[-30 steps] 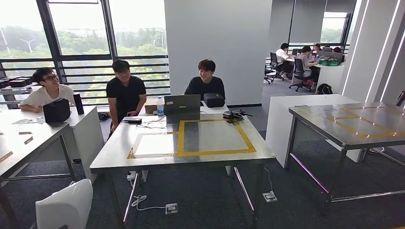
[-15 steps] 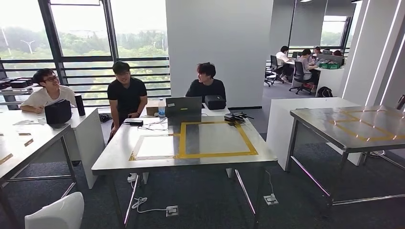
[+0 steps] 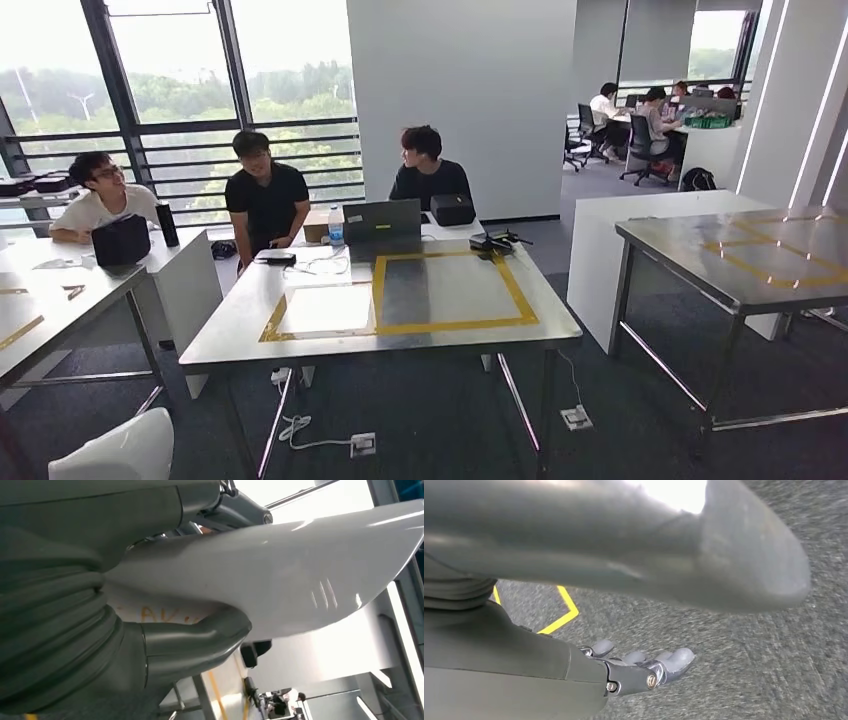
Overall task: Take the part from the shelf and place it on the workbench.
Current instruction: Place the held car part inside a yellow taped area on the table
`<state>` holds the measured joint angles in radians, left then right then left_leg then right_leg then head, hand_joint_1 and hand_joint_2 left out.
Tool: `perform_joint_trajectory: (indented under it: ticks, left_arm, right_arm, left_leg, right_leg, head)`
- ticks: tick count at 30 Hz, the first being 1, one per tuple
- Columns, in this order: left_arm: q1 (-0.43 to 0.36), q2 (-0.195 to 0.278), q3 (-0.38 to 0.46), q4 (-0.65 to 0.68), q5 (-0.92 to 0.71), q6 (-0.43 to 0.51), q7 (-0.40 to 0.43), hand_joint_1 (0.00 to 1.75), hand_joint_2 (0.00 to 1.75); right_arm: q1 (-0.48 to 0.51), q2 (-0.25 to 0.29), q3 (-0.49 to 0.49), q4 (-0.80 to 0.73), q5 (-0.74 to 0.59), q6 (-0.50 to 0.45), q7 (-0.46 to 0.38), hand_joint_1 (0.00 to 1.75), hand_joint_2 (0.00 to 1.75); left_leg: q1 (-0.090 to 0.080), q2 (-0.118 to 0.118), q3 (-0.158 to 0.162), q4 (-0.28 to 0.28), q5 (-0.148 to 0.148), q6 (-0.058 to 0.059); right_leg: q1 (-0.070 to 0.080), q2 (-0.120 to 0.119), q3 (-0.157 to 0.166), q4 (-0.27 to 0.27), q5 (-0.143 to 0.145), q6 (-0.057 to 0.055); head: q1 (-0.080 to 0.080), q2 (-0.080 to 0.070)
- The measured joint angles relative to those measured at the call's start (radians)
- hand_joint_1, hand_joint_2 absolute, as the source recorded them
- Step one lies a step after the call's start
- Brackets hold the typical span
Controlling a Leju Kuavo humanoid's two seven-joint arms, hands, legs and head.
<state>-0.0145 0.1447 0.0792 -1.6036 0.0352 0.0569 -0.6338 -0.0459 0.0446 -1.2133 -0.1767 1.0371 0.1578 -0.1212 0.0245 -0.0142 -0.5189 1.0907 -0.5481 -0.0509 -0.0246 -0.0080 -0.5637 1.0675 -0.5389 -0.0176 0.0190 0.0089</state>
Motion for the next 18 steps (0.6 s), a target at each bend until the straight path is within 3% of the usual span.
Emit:
perform_joint_trajectory:
  ticks: [2,4,5,6,7,8,10,11,12,14,15,16,17,18]
  left_arm:
    - [-0.025,-0.001,-0.01,0.018,0.0,0.0,-0.004,1.75,1.75]
    - [-0.05,-0.002,-0.025,0.051,-0.001,-0.004,-0.009,1.75,1.75]
    - [-0.06,-0.002,-0.034,0.069,-0.001,-0.006,-0.013,1.75,1.75]
    - [-0.07,-0.004,-0.042,0.085,-0.002,-0.007,-0.015,1.75,1.75]
    - [-0.079,-0.006,-0.052,0.098,-0.004,-0.007,-0.018,1.75,1.75]
    - [-0.088,-0.008,-0.059,0.108,-0.009,-0.006,-0.019,1.75,1.75]
    - [-0.099,-0.013,-0.073,0.125,-0.024,0.001,-0.013,1.75,1.75]
    - [-0.1,-0.014,-0.077,0.128,-0.03,0.004,-0.006,1.75,1.75]
    - [-0.101,-0.016,-0.08,0.127,-0.035,0.007,0.001,1.75,1.75]
    - [-0.103,-0.017,-0.083,0.111,-0.042,0.01,0.012,1.75,1.75]
    - [-0.104,-0.018,-0.084,0.104,-0.045,0.011,0.016,1.75,1.75]
    - [-0.102,-0.018,-0.084,0.1,-0.047,0.012,0.02,1.75,1.75]
    - [-0.097,-0.02,-0.086,0.098,-0.048,0.012,0.023,1.75,1.75]
    - [-0.091,-0.022,-0.087,0.096,-0.05,0.012,0.026,1.75,1.75]
  right_arm:
    - [-0.004,0.0,-0.001,0.0,-0.017,-0.004,0.0,0.0,0.0]
    - [-0.005,0.001,-0.007,0.0,-0.038,-0.008,0.006,0.0,0.0]
    - [-0.005,0.003,-0.012,0.0,-0.046,-0.011,0.012,0.0,0.0]
    - [-0.005,0.005,-0.016,0.0,-0.05,-0.014,0.019,0.0,0.0]
    - [-0.005,0.008,-0.02,0.0,-0.053,-0.017,0.025,0.0,0.0]
    - [-0.003,0.013,-0.023,0.001,-0.054,-0.02,0.03,0.0,0.0]
    - [-0.003,0.026,-0.026,0.006,-0.054,-0.023,0.036,0.0,0.0]
    - [-0.003,0.031,-0.027,0.008,-0.053,-0.023,0.037,0.0,0.0]
    - [-0.005,0.034,-0.028,0.01,-0.051,-0.022,0.036,0.0,0.0]
    - [-0.008,0.035,-0.028,0.01,-0.045,-0.018,0.031,0.0,0.0]
    - [-0.009,0.036,-0.028,0.01,-0.044,-0.015,0.029,0.0,0.0]
    - [-0.011,0.036,-0.028,0.01,-0.042,-0.014,0.026,0.0,0.0]
    - [-0.011,0.035,-0.028,0.01,-0.041,-0.013,0.024,0.0,0.0]
    - [-0.01,0.034,-0.028,0.01,-0.04,-0.013,0.023,0.0,0.0]
  left_leg:
    - [-0.001,0.007,-0.07,0.104,-0.009,-0.003]
    - [-0.005,0.009,-0.17,0.207,-0.047,0.0]
    - [-0.008,0.009,-0.21,0.227,-0.068,0.004]
    - [-0.013,0.009,-0.237,0.217,-0.078,0.011]
    - [-0.019,0.009,-0.25,0.179,-0.066,0.021]
    - [-0.029,0.009,-0.256,0.118,-0.008,0.036]
    - [-0.053,0.006,-0.255,-0.005,0.161,0.064]
    - [-0.061,0.005,-0.251,-0.042,0.222,0.073]
    - [-0.065,0.004,-0.243,-0.057,0.239,0.077]
    - [-0.062,0.005,-0.203,-0.071,0.207,0.083]
    - [-0.06,0.006,-0.174,-0.086,0.191,0.087]
    - [-0.058,0.006,-0.141,-0.101,0.175,0.089]
    - [-0.056,0.007,-0.108,-0.117,0.158,0.091]
    - [-0.054,0.007,-0.076,-0.13,0.141,0.092]
  right_leg:
    - [0.004,0.001,0.033,-0.005,-0.02,-0.012]
    - [0.009,0.001,0.068,-0.014,-0.043,-0.017]
    - [0.012,0.002,0.09,-0.02,-0.057,-0.019]
    - [0.015,0.004,0.115,-0.027,-0.071,-0.02]
    - [0.017,0.006,0.143,-0.036,-0.087,-0.022]
    - [0.018,0.008,0.168,-0.047,-0.103,-0.023]
    - [0.02,0.014,0.214,-0.07,-0.133,-0.017]
    - [0.021,0.017,0.236,-0.087,-0.143,-0.012]
    - [0.022,0.02,0.256,-0.098,-0.142,-0.007]
    - [0.023,0.021,0.268,-0.077,-0.105,0.0]
    - [0.024,0.019,0.245,-0.024,-0.078,0.001]
    - [0.026,0.018,0.205,0.047,-0.063,0.0]
    - [0.027,0.017,0.153,0.118,-0.068,-0.002]
    - [0.028,0.016,0.1,0.17,-0.096,-0.001]
  head:
    - [-0.003,0.0]
    - [-0.004,0.0]
    - [-0.005,0.0]
    - [-0.005,0.0]
    - [-0.006,0.0]
    - [-0.006,0.0]
    - [-0.005,0.0]
    - [-0.006,-0.001]
    - [-0.006,-0.001]
    - [-0.008,0.0]
    - [-0.007,0.001]
    - [-0.007,0.001]
    - [-0.006,0.001]
    - [-0.005,0.001]
